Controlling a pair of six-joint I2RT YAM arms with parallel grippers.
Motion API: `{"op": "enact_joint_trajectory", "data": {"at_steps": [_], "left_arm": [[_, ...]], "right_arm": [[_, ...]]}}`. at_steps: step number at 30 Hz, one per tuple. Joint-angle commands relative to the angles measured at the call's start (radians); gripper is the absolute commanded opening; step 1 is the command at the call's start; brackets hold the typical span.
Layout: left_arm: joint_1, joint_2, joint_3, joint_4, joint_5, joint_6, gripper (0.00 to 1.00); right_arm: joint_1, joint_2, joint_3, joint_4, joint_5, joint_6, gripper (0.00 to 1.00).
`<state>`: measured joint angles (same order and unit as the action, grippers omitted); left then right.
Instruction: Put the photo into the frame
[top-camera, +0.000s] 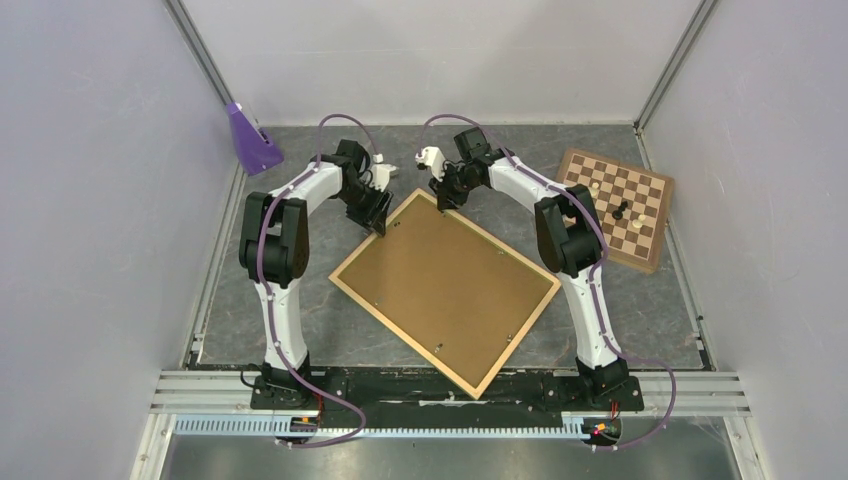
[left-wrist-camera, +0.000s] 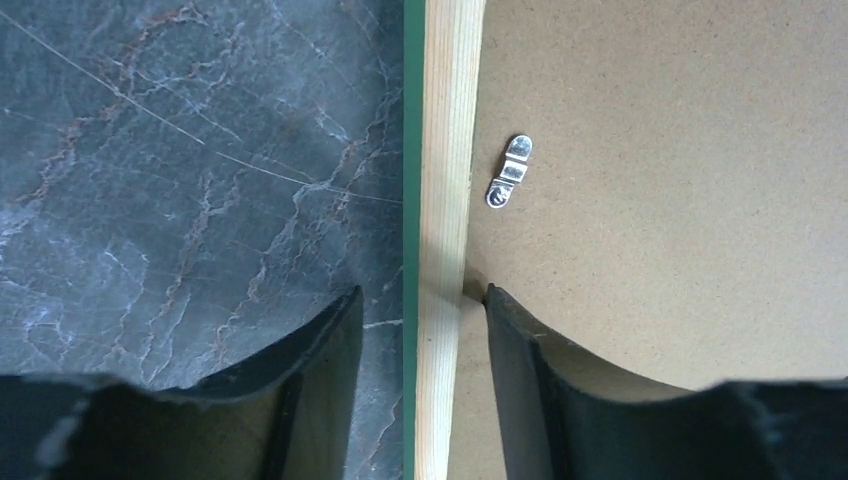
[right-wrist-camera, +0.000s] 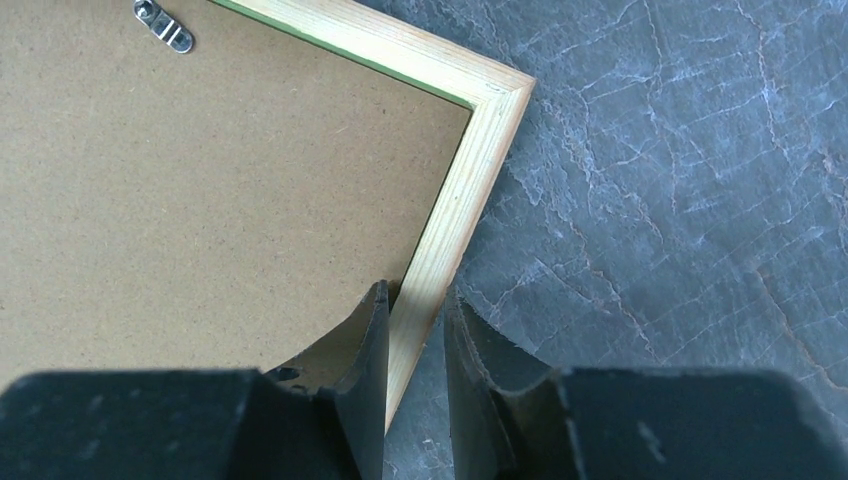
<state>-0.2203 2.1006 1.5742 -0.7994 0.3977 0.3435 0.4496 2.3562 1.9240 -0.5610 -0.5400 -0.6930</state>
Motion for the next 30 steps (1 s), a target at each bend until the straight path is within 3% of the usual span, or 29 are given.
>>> {"op": "enact_joint_trajectory", "data": {"at_steps": [1,6,11,20,30], "left_arm": [[-0.005,-0.018,-0.009,0.003,0.035,0.045,0.49],[-0.005,-0.021,-0.027,0.022,0.029,0.026,0.24],[-0.005,-0.036,-0.056,0.055,0.019,-0.009,0.1],[-0.005,-0.045,-0.07,0.072,0.013,-0.051,0.07],[-0.005,-0.053,-0.065,0.072,0.007,-0.057,0.07]], "right_arm": [[0.008,-0.013,0.027,0.048,-0.013,0.077,0.21],[-0.005,-0.032,0.018,0.108,0.023,0.218,0.42],[-0.02,-0.044,0.019,0.137,0.024,0.343,0.48],[-0.019,-0.111,-0.132,0.167,0.109,0.407,0.51],[-0.017,-0.116,-0.182,0.181,0.144,0.422,0.49]]}}
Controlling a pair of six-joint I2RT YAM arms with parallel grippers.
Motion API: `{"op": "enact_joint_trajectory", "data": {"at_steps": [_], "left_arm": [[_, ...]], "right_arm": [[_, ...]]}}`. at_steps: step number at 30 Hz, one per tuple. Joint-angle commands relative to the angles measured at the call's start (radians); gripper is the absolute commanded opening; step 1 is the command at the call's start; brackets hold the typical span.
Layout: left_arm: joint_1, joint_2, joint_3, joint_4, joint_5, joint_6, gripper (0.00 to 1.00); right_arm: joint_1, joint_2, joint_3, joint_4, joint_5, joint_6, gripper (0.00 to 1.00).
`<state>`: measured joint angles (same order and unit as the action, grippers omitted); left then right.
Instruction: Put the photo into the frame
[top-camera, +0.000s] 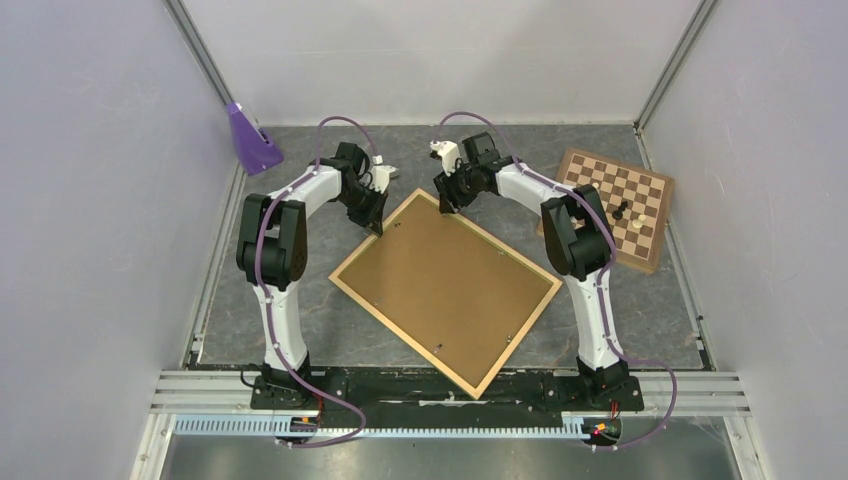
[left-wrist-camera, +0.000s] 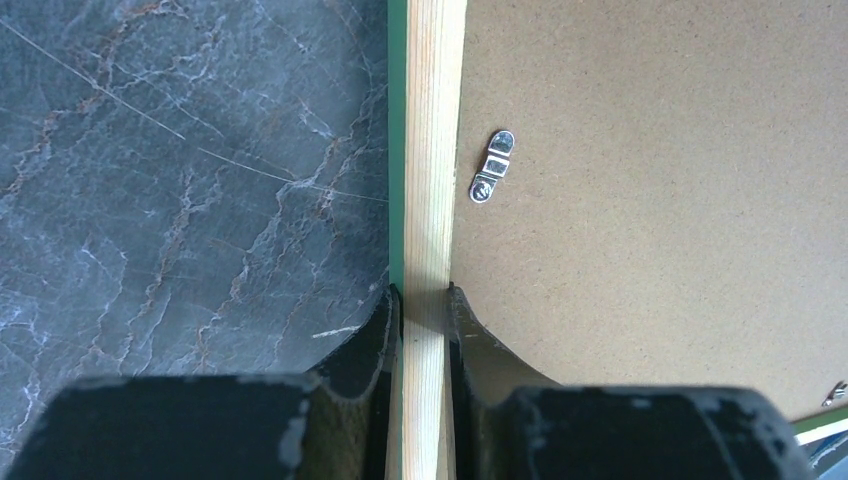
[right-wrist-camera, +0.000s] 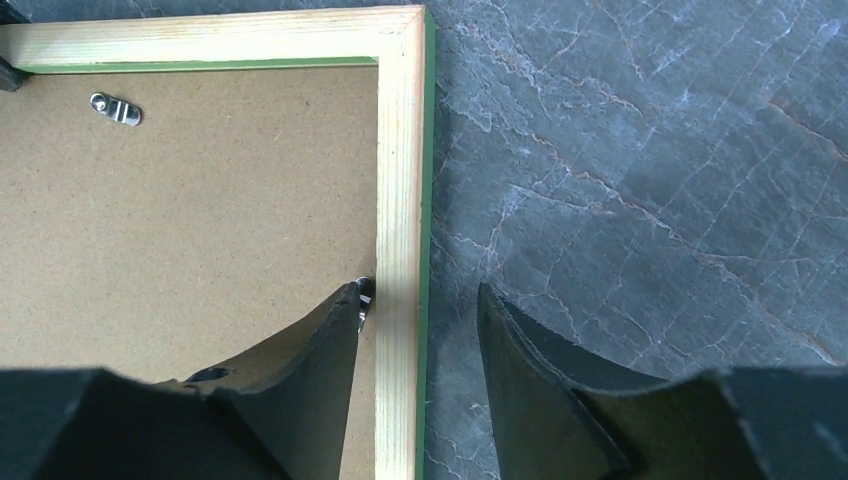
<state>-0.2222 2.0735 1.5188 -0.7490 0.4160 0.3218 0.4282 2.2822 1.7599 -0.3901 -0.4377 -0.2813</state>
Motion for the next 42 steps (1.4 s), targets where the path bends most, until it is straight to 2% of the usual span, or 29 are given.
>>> {"op": "enact_joint_trajectory", "data": {"at_steps": [1,7,18,35,42], "left_arm": [[-0.003,-0.028,-0.008,0.023,-0.012,-0.036,0.07],[-0.005,-0.043,-0.009,0.016,-0.009,-0.038,0.08],[-0.012,-0.063,-0.009,0.014,-0.012,-0.049,0.06],[-0.016,-0.058,0.003,0.015,-0.017,-0.057,0.08],[-0.016,-0.054,0.012,0.013,-0.014,-0.062,0.09]], "right_arm": [[0.004,-0.043,-0.024,0.013,0.048,0.009,0.49],[0.007,-0.044,-0.051,0.023,0.101,-0.017,0.45],[0.006,-0.065,-0.023,0.024,0.118,0.016,0.49],[0.009,-0.086,0.029,0.007,0.013,0.091,0.55],[0.02,-0.069,0.001,0.018,0.015,0.09,0.56]]}}
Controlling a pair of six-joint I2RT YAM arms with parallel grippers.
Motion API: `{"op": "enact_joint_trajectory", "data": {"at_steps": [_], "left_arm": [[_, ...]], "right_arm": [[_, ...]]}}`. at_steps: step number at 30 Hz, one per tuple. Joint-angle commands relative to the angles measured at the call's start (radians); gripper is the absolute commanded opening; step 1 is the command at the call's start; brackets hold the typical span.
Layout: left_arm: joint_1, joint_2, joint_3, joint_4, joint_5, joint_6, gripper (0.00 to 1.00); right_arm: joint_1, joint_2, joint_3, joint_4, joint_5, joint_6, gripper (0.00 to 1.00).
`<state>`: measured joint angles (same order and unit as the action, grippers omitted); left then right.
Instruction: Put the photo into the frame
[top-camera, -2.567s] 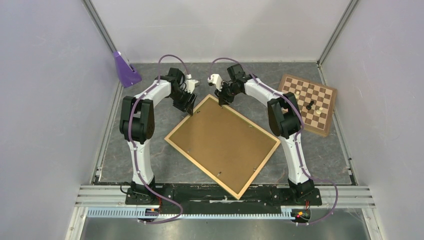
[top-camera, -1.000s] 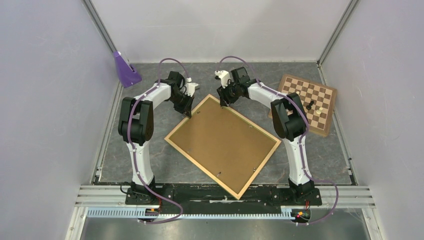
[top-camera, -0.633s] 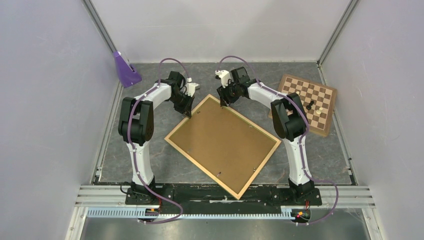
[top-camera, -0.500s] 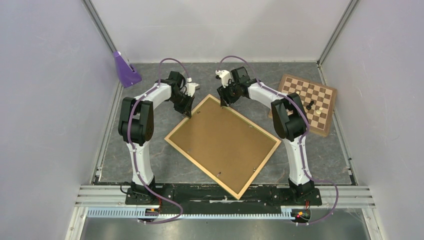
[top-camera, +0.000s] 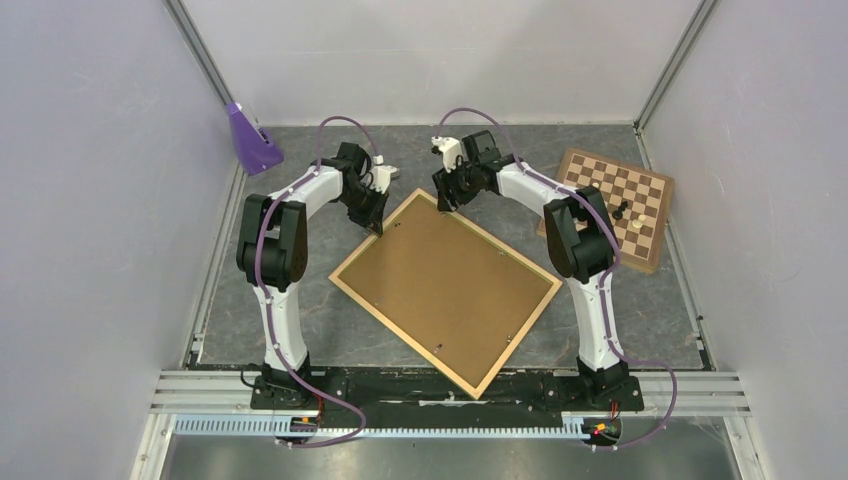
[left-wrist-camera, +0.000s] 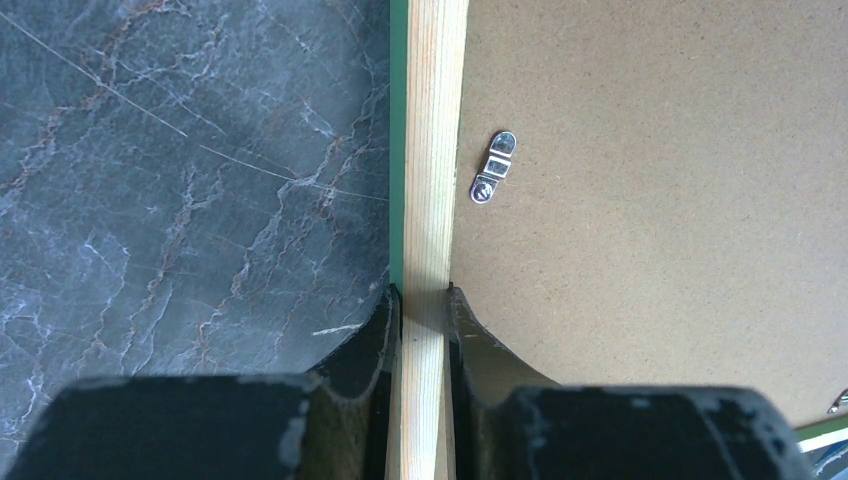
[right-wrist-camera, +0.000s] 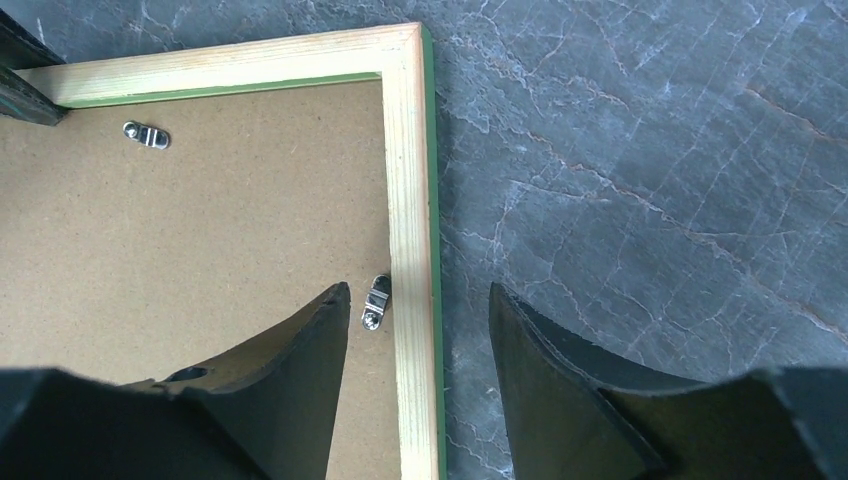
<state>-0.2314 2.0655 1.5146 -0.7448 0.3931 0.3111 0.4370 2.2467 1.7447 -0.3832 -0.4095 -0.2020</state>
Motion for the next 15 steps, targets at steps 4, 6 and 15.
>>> {"op": "enact_joint_trajectory", "data": {"at_steps": [4,6,15], "left_arm": [[-0.006,-0.048,0.022,0.002,0.009,-0.051,0.09],[-0.006,-0.048,0.022,0.002,0.01,-0.051,0.09],[-0.006,-0.046,0.029,-0.002,0.012,-0.05,0.09]], "right_arm": [[0.014,-0.022,0.003,0.019,0.01,0.0,0.55],[0.014,-0.019,-0.008,0.026,0.012,-0.002,0.54],[0.022,-0.002,-0.06,0.044,0.079,-0.027,0.47]]}}
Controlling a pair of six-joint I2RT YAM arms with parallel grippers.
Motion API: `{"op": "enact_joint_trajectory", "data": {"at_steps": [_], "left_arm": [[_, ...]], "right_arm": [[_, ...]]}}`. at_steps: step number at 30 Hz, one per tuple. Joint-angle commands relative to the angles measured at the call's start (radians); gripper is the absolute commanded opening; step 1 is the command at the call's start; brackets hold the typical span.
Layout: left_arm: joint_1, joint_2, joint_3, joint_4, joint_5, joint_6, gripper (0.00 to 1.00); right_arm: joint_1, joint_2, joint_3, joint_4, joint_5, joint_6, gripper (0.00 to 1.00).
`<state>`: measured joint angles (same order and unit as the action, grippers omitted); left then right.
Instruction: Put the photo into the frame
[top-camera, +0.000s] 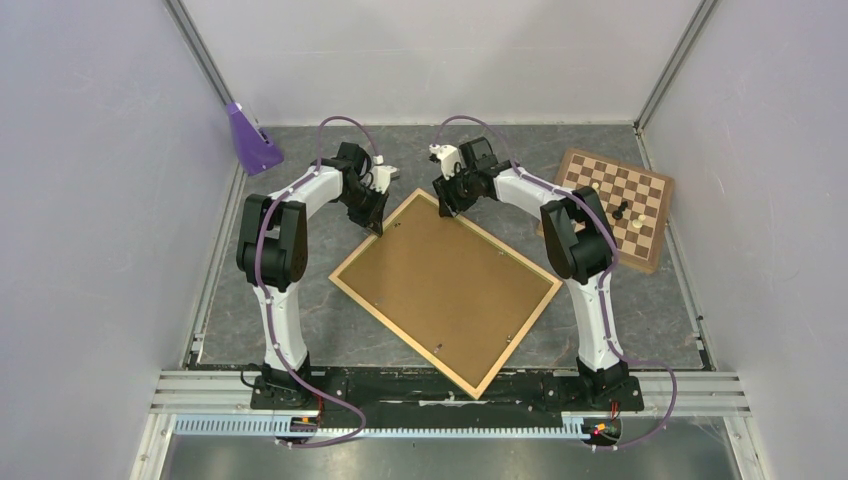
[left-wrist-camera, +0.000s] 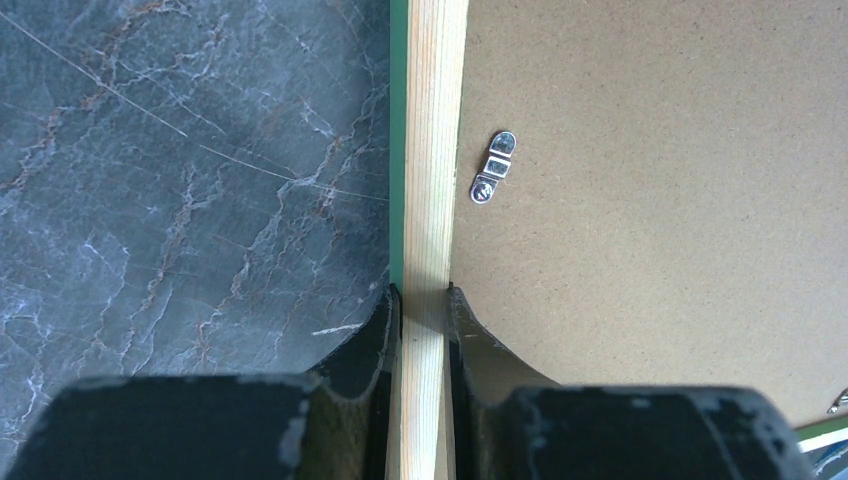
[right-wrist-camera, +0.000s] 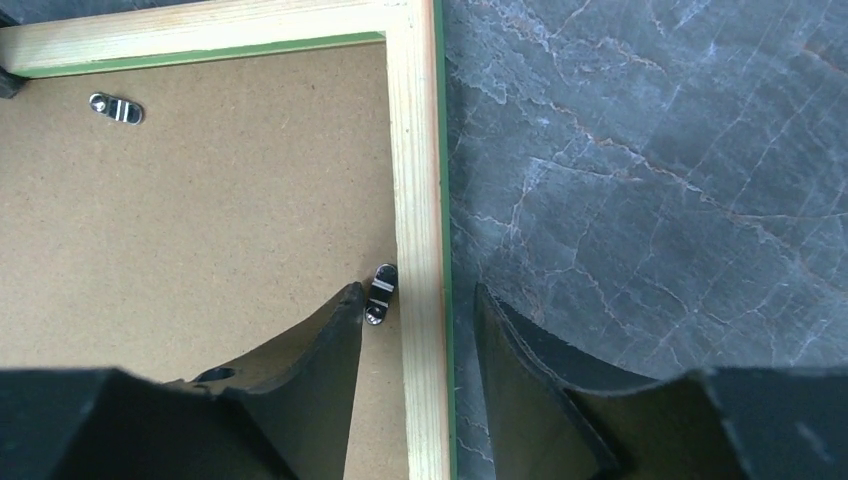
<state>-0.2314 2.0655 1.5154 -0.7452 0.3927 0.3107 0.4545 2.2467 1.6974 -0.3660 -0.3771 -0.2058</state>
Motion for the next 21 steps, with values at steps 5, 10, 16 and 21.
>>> {"op": "enact_joint_trajectory", "data": {"at_steps": [5,10,16,21], "left_arm": [[-0.007,-0.047,0.029,-0.003,0.014,-0.049,0.09],[-0.007,-0.051,0.027,-0.004,0.011,-0.049,0.09],[-0.006,-0.061,0.023,-0.004,0.004,-0.053,0.07],[-0.005,-0.071,0.018,0.003,-0.014,-0.064,0.02]], "right_arm": [[0.003,0.007,-0.016,0.03,0.073,-0.035,0.37],[0.003,0.017,-0.028,0.028,0.103,-0.036,0.27],[0.003,0.01,-0.064,0.031,0.138,-0.044,0.25],[-0.006,0.014,-0.08,0.027,0.157,-0.036,0.21]]}}
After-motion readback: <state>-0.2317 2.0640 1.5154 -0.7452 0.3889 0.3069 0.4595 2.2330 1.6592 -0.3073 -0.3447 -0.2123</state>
